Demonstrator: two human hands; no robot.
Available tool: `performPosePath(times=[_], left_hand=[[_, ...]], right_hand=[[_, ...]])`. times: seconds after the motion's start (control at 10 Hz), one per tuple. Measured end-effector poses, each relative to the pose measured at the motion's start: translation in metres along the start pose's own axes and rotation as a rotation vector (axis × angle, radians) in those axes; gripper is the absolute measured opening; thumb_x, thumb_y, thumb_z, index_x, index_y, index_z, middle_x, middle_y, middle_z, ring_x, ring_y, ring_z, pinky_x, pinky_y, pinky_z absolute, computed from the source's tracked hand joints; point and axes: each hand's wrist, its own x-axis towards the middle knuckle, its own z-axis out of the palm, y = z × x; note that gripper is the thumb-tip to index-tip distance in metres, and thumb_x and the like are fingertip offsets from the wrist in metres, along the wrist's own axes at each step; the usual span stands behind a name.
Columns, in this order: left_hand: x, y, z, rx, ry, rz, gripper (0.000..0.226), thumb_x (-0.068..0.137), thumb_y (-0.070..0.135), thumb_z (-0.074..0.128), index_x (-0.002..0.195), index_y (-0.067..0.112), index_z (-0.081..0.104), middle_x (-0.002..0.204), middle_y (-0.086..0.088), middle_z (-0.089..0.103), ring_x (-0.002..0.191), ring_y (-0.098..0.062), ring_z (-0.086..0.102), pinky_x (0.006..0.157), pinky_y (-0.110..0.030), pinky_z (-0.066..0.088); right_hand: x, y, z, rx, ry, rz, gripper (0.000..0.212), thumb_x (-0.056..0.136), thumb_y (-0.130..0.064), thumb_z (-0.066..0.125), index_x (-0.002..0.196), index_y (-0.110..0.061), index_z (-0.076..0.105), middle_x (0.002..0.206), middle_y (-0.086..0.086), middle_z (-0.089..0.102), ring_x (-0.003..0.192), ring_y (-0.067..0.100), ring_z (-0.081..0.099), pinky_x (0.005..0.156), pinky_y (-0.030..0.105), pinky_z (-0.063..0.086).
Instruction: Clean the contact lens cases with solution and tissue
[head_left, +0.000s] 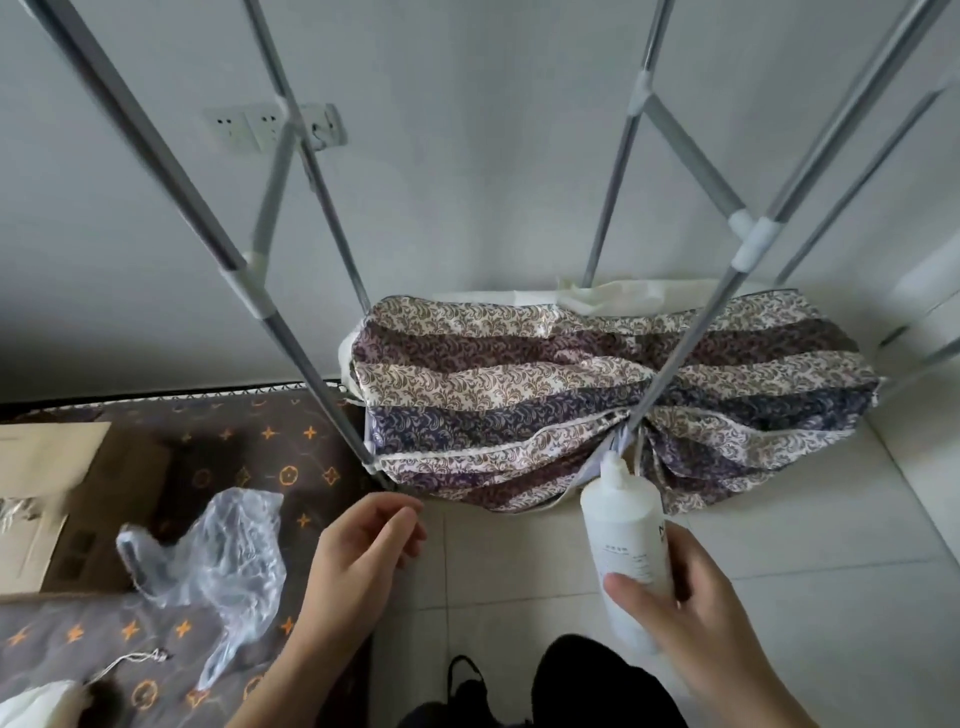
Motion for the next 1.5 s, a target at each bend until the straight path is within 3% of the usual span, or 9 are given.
performPosePath(times=[0.1,0.3,0.6,0.7,0.8,0.9,1.0,1.3,1.5], left_hand=[[0.043,-0.001,0.016,0.045,-0.021,-0.023,0.015,0.087,0.022,0.06,0.088,0.026,0.075,0.076,-0.01,0.072,0.066,-0.015,0.063,0.059,-0.022,0.051],[0.128,-0.006,0.055,0.052,0.044,-0.074,0.017,0.084,0.039,0.062,0.09,0.029,0.075,0.079,-0.009,0.072,0.069,-0.015,0.064,0.061,-0.021,0.051],[0.259,-0.051,0.11,0.051,0.102,-0.146,0.025,0.099,0.009,0.061,0.089,0.027,0.075,0.077,-0.007,0.073,0.068,-0.009,0.065,0.059,-0.017,0.051],[0.287,-0.074,0.115,0.048,0.135,-0.174,0.024,0.099,0.009,0.061,0.09,0.026,0.075,0.077,-0.007,0.073,0.068,-0.01,0.066,0.059,-0.016,0.051],[0.305,-0.102,0.119,0.055,0.174,-0.21,0.021,0.098,0.007,0.061,0.09,0.02,0.076,0.076,-0.007,0.074,0.068,-0.01,0.066,0.06,-0.014,0.05],[0.321,-0.128,0.122,0.033,0.203,-0.239,0.021,0.097,0.003,0.061,0.089,0.016,0.075,0.075,-0.009,0.073,0.065,-0.009,0.065,0.059,-0.015,0.05],[0.34,-0.152,0.125,-0.01,0.207,-0.257,0.02,0.097,0.0,0.059,0.088,0.01,0.074,0.072,-0.012,0.072,0.061,-0.008,0.063,0.056,-0.015,0.05],[0.371,-0.181,0.125,-0.003,0.217,-0.249,0.026,0.098,0.004,0.058,0.087,0.019,0.076,0.075,-0.012,0.072,0.066,-0.014,0.064,0.057,-0.019,0.051],[0.347,-0.116,0.12,-0.085,0.223,-0.283,0.02,0.098,-0.002,0.057,0.091,0.007,0.074,0.073,-0.013,0.07,0.063,-0.011,0.062,0.057,-0.016,0.051]], right_hand=[[0.057,0.002,-0.002,-0.005,-0.031,0.007,0.06,0.058,-0.058,0.079,0.113,-0.044,0.06,0.102,-0.014,0.073,0.088,0.006,0.072,0.07,0.026,0.055],[0.187,0.002,-0.003,-0.043,-0.089,-0.021,0.054,0.062,-0.055,0.078,0.11,-0.054,0.055,0.103,-0.023,0.069,0.088,-0.001,0.068,0.066,0.015,0.054],[0.413,0.044,0.017,-0.139,-0.055,-0.008,0.067,0.056,-0.058,0.079,0.11,-0.067,0.041,0.107,-0.029,0.058,0.093,-0.016,0.057,0.06,0.007,0.049],[0.483,0.075,0.037,-0.153,-0.013,0.018,0.069,0.059,-0.052,0.081,0.112,-0.069,0.041,0.108,-0.03,0.058,0.092,-0.009,0.06,0.062,0.006,0.045],[0.542,0.115,0.058,-0.126,0.041,0.063,0.077,0.063,-0.04,0.086,0.128,-0.051,0.045,0.111,-0.025,0.058,0.1,0.002,0.061,0.081,0.025,0.052],[0.586,0.153,0.075,-0.114,0.106,0.118,0.079,0.064,-0.037,0.087,0.129,-0.049,0.045,0.114,-0.017,0.057,0.108,0.016,0.061,0.079,0.027,0.05],[0.618,0.183,0.085,-0.154,0.165,0.114,0.076,0.066,-0.036,0.088,0.129,-0.048,0.047,0.111,-0.018,0.058,0.104,0.015,0.058,0.074,0.021,0.042],[0.644,0.226,0.08,-0.197,0.109,0.126,0.084,0.067,-0.037,0.088,0.136,-0.04,0.041,0.116,-0.016,0.055,0.108,0.015,0.054,0.09,0.035,0.045],[0.599,0.167,0.065,-0.154,0.097,0.136,0.099,0.069,-0.035,0.089,0.146,-0.041,0.028,0.151,-0.002,0.043,0.134,0.023,0.048,0.11,0.046,0.043]])
